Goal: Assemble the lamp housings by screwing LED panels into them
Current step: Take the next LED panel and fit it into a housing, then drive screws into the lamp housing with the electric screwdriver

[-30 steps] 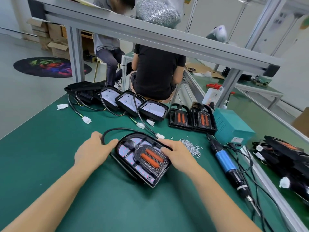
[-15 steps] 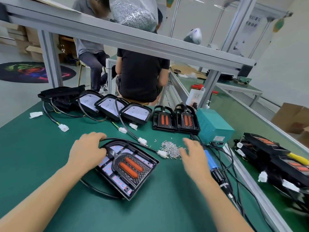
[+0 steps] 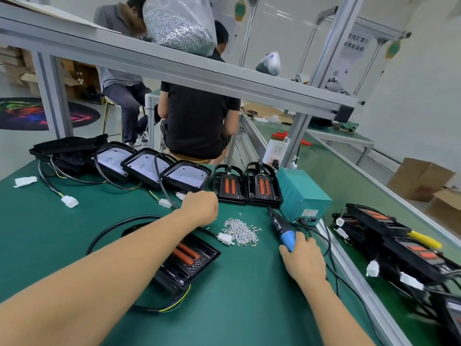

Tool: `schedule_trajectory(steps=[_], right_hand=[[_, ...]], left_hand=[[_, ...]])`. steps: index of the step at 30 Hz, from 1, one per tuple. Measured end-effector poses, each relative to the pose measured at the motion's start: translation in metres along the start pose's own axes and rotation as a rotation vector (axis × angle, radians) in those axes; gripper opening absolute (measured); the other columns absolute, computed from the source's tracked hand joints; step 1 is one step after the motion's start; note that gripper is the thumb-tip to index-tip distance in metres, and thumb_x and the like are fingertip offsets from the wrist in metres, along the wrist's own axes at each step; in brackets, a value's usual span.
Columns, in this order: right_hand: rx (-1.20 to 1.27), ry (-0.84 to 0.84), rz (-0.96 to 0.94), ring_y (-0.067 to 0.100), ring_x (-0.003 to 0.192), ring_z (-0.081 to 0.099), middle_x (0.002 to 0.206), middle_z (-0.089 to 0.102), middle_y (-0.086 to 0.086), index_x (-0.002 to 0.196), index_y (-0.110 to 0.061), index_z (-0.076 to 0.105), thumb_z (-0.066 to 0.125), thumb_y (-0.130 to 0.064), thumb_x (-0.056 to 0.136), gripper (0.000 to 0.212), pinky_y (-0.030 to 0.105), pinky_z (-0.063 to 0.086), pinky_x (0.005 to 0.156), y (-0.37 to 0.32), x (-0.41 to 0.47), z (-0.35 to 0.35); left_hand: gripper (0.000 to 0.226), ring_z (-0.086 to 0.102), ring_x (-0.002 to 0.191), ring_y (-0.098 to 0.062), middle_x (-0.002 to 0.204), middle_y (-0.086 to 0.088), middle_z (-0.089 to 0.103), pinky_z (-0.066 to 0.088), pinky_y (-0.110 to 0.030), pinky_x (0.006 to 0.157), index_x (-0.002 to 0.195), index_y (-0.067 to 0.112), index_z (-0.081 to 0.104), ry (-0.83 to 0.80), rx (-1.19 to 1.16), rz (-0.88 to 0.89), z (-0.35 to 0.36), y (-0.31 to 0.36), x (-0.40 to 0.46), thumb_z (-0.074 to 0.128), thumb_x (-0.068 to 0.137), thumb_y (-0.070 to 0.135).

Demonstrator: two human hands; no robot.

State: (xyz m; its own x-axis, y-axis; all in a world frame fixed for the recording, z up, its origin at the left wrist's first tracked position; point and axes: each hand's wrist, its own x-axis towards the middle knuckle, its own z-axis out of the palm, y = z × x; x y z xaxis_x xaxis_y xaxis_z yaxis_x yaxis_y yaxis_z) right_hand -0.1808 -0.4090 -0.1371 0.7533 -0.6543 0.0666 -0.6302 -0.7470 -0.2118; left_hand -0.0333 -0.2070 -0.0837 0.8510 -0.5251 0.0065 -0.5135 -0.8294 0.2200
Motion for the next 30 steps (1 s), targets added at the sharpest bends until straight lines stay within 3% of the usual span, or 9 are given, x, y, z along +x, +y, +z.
schedule_trajectory(steps=[3,7,9,19,24,30], right_hand=[[-0.005,0.021,-0.003,0.027,0.104,0.051,0.117,0.05,0.009,0.135,-0.015,0.041,0.047,-0.041,0.096,0.047,0.033,0.04,0.075,0.0,0.0,0.002],[-0.031,0.045,-0.007,0.025,0.103,0.051,0.117,0.051,0.007,0.135,-0.016,0.041,0.046,-0.041,0.096,0.046,0.03,0.037,0.073,0.0,0.001,0.005],[-0.035,0.059,-0.015,0.024,0.104,0.051,0.118,0.052,0.007,0.134,-0.016,0.041,0.046,-0.041,0.096,0.046,0.03,0.04,0.076,0.0,0.002,0.006],[-0.028,0.086,-0.036,0.023,0.108,0.05,0.123,0.051,0.006,0.137,-0.017,0.038,0.045,-0.043,0.097,0.047,0.029,0.044,0.082,0.001,0.003,0.008],[-0.023,0.088,-0.042,0.023,0.11,0.05,0.124,0.051,0.006,0.138,-0.017,0.037,0.045,-0.041,0.098,0.047,0.03,0.044,0.085,0.001,0.004,0.008],[-0.039,0.093,-0.043,0.023,0.11,0.05,0.124,0.051,0.006,0.137,-0.017,0.038,0.044,-0.041,0.098,0.047,0.029,0.043,0.082,0.003,0.007,0.01]], left_hand=[[0.03,0.06,0.089,-0.025,0.075,0.001,0.06,0.031,-0.041,0.1,0.063,0.02,0.045,-0.078,0.115,-0.073,0.008,0.001,0.008,0.067,0.084,0.022],[0.036,0.046,0.058,-0.014,0.061,0.006,0.052,0.03,-0.04,0.097,0.061,0.021,0.043,-0.097,0.157,-0.118,0.013,0.003,0.012,0.074,0.075,0.032],[0.035,0.041,0.055,-0.013,0.058,0.005,0.049,0.03,-0.04,0.1,0.061,0.02,0.042,-0.075,0.171,-0.128,0.016,0.003,0.012,0.071,0.076,0.03],[0.029,0.044,0.065,-0.021,0.058,0.003,0.045,0.026,-0.04,0.106,0.059,0.019,0.038,0.017,0.263,-0.078,0.026,-0.002,0.008,0.05,0.08,0.004],[0.024,0.037,0.057,-0.017,0.059,0.002,0.041,0.017,-0.045,0.109,0.061,0.018,0.035,-0.054,0.281,-0.004,0.024,0.001,0.01,0.044,0.079,0.004],[0.02,0.049,0.066,-0.019,0.064,0.003,0.048,0.022,-0.047,0.109,0.062,0.019,0.04,-0.073,0.23,-0.018,0.025,0.0,0.01,0.05,0.078,0.011]])
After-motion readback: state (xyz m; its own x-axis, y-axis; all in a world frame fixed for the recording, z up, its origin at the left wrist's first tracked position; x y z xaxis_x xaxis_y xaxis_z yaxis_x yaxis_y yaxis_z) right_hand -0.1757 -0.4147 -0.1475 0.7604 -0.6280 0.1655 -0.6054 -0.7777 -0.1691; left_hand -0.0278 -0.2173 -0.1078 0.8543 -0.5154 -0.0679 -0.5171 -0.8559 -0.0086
